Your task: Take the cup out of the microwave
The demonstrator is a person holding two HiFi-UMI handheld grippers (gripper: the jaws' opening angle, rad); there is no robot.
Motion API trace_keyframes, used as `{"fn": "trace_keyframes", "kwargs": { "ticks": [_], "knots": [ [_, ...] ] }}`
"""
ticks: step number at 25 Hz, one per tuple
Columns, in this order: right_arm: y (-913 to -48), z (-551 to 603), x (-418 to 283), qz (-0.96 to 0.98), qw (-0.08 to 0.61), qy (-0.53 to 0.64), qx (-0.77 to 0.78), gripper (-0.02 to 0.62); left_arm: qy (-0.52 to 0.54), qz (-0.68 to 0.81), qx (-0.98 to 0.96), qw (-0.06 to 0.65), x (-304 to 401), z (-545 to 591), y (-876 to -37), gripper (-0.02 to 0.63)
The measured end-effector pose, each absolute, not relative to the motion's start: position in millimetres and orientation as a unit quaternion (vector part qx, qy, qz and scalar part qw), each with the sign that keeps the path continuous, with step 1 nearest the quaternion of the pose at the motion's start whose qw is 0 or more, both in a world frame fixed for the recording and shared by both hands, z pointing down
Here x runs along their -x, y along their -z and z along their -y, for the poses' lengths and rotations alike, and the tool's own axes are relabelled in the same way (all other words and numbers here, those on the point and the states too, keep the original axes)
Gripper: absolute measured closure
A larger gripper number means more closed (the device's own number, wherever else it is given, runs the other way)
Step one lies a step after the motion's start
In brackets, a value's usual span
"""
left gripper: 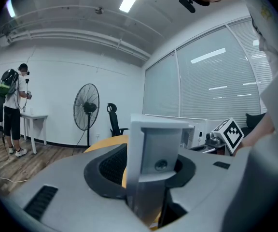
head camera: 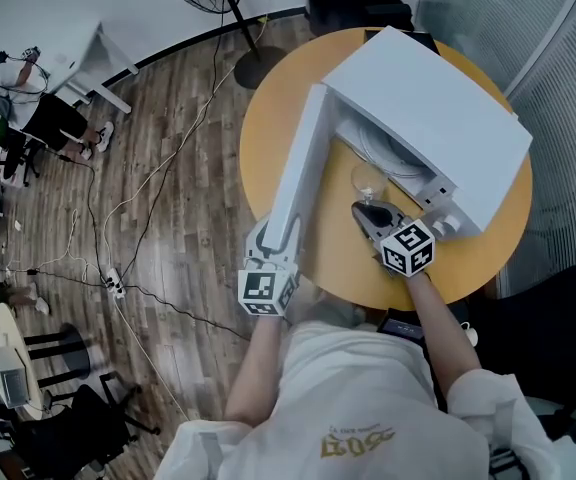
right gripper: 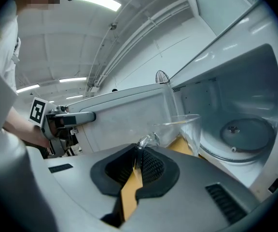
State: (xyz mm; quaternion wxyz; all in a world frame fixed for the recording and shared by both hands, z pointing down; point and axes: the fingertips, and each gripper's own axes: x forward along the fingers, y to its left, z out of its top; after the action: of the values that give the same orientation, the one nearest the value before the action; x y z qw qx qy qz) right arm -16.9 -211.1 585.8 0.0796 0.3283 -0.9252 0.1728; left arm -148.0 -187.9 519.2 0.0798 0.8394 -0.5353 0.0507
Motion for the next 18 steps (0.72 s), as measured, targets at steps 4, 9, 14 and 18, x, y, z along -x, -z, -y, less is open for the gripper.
{"fn": "trace_keyframes", "kwargs": {
  "ticks": [4, 9, 14, 18],
  "knots": [
    [-596.4, 202.1, 21.7, 0.928, 0.089, -0.184, -0.311, 0.575, -0.05, 0.535, -0.839, 0.08, 147.3, 188.7, -520.0, 0.428],
    [-603.7, 191.8, 28.1, 0.932, 0.098, -0.2, -0.284, 0.575, -0.049, 0.536, -0.839, 0.082, 148.8, 188.4, -519.1, 0.428],
    [-606.2, 181.2, 36.1, 0.939, 0.106, -0.204, -0.256, 0.575, -0.049, 0.535, -0.839, 0.082, 149.1, 187.9, -517.4, 0.428],
    [-612.3, 172.8, 41.3, 0.941, 0.115, -0.209, -0.238, 0.575, -0.049, 0.534, -0.84, 0.082, 149.5, 188.7, -517.0, 0.428]
  ]
}}
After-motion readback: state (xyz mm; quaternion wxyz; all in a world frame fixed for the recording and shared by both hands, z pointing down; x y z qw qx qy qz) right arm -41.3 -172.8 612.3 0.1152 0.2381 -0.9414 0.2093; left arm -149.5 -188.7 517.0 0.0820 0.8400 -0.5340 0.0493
